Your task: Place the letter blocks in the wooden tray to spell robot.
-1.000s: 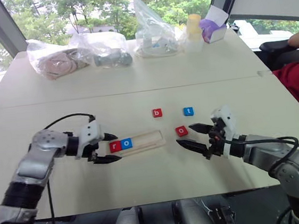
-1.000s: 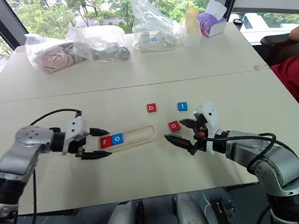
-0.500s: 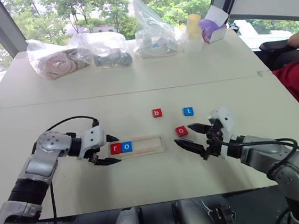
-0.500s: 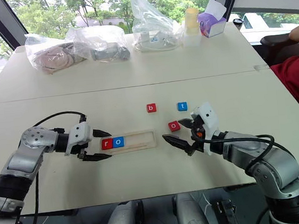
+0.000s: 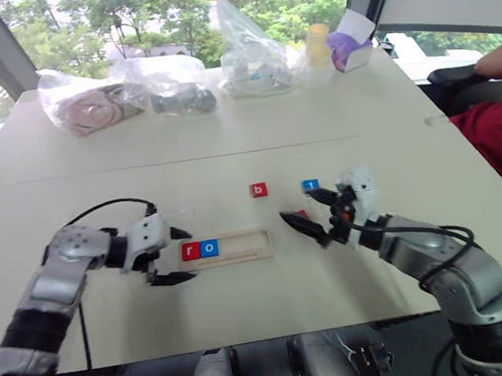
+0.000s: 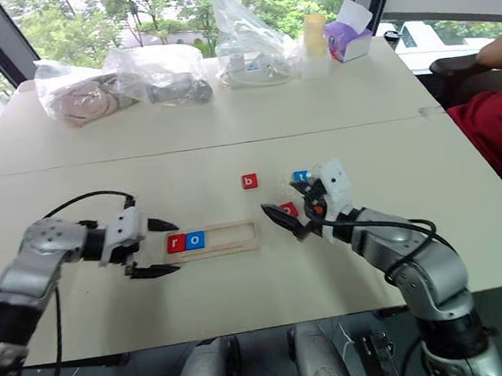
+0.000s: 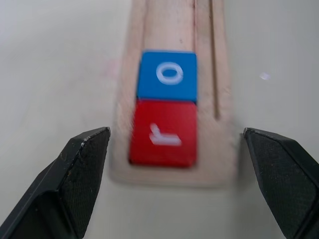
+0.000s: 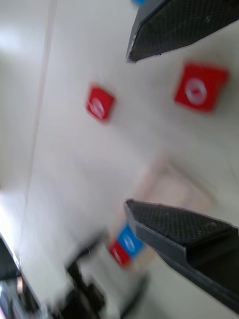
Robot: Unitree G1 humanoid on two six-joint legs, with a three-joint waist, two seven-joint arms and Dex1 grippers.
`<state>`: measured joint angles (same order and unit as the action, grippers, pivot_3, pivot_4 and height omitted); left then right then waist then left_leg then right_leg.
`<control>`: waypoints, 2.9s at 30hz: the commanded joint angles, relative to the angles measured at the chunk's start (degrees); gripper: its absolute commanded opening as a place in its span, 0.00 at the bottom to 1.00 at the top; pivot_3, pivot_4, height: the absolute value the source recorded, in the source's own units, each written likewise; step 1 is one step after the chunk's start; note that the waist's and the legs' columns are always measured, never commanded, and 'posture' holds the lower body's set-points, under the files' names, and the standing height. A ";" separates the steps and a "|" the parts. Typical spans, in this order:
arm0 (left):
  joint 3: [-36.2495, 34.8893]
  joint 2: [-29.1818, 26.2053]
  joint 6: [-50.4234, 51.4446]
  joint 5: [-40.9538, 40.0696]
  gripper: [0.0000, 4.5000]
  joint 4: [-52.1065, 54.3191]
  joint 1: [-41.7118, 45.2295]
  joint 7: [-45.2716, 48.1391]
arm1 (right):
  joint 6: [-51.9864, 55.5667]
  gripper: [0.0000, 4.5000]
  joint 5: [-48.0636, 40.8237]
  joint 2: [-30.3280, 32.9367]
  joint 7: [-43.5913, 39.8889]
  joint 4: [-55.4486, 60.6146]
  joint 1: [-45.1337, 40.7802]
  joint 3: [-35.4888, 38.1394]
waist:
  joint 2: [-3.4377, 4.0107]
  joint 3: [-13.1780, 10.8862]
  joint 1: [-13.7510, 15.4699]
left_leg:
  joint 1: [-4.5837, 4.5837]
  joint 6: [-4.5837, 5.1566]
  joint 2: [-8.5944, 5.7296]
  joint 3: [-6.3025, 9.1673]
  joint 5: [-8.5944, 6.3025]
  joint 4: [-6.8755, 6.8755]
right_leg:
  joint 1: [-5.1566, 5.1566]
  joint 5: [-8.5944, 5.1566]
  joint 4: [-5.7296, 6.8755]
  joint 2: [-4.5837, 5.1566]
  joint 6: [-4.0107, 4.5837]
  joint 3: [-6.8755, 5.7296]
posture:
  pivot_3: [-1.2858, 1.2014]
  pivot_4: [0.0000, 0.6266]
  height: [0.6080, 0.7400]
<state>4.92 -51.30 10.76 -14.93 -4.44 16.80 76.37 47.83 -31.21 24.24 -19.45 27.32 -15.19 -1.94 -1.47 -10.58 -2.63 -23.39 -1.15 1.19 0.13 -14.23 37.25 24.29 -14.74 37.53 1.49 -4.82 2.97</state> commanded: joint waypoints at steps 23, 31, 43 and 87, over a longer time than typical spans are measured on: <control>-28.32 10.01 28.90 -17.00 1.00 33.86 -13.18 -36.87 | 3.92 1.00 17.25 -22.98 13.78 -33.35 -23.24 -6.71 | -0.02 0.02 -0.30 | -0.01 -0.03 -0.14 0.06 0.00 -0.09 | 0.07 0.18 0.00 0.14 -0.04 -0.04 | 0.52 0.24 1.00; -26.52 9.73 28.51 -17.61 1.00 33.59 -14.23 -37.53 | 3.21 1.00 19.49 -23.94 12.93 -31.16 -23.15 -7.31 | -0.01 0.02 -0.12 | -0.02 -0.03 -0.15 0.05 0.00 -0.09 | 0.07 0.17 -0.01 0.14 -0.03 -0.04 | 0.52 0.24 1.00; -24.35 9.37 27.35 -16.70 1.00 32.02 -13.83 -37.18 | 8.69 1.00 19.93 -25.31 12.40 -23.09 -22.20 -9.41 | -0.01 0.01 -0.01 | -0.03 -0.03 -0.15 0.05 0.00 -0.11 | 0.09 0.16 -0.02 0.16 -0.01 -0.04 | 0.52 0.24 1.00; -6.27 6.32 28.79 -19.39 1.00 32.27 -2.85 -27.90 | 25.46 0.26 23.01 -24.03 18.22 18.37 9.21 15.60 | 0.06 -0.01 0.83 | -0.08 -0.04 -0.19 0.02 0.01 -0.21 | 0.10 0.01 -0.33 0.00 0.20 0.00 | 0.52 0.24 1.00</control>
<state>-2.39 -45.18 41.64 -35.52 28.00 12.44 47.58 72.75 -7.14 2.12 -2.01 44.12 -5.68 13.15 -1.41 -10.60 -1.80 -23.47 -1.21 1.00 0.15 -14.20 37.04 24.39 -14.72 37.20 1.48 -4.58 2.97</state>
